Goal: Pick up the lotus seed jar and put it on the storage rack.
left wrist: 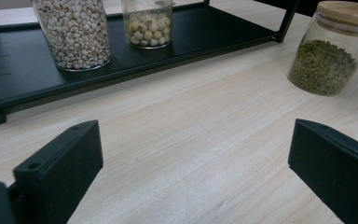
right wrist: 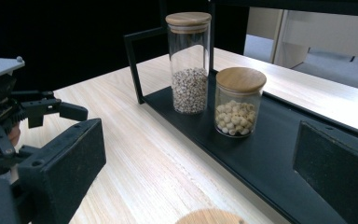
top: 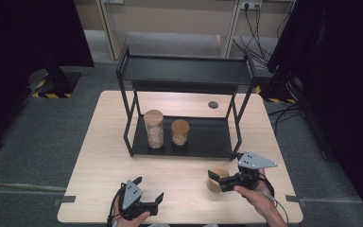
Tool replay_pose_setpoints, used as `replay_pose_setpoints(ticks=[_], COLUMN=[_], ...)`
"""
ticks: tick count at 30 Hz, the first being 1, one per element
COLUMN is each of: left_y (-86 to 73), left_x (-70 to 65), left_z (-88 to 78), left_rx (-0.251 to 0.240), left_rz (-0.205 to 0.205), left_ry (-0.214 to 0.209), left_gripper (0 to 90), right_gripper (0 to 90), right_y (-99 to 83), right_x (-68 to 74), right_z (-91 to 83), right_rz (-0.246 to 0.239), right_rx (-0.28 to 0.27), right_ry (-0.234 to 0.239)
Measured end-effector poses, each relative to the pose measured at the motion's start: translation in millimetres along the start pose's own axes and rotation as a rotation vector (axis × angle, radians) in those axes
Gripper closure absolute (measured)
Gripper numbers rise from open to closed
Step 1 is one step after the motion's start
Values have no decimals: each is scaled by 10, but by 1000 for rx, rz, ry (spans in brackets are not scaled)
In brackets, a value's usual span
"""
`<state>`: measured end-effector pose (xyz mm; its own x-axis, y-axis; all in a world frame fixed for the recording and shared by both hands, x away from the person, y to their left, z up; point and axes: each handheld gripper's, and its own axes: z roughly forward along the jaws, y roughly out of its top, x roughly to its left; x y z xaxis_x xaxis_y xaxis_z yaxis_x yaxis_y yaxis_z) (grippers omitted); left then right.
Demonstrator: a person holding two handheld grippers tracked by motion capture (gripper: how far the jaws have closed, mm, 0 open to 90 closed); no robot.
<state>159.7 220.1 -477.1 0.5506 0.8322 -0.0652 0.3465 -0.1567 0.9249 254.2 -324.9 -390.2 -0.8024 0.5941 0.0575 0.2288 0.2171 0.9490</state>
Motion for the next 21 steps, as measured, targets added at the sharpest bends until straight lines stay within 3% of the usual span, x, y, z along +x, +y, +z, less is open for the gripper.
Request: replay_pose_setpoints(ticks=[21], left_y=[-3], left_x=[7], left_z=[3], left_rx=[1], left_rz=[-4], left_ry=[4], left_gripper=[25], right_gripper=[29], right_y=[-234], right_x=[135], right_z=[-118], right_rz=[17], right_rx=[-4], right_ry=[-7])
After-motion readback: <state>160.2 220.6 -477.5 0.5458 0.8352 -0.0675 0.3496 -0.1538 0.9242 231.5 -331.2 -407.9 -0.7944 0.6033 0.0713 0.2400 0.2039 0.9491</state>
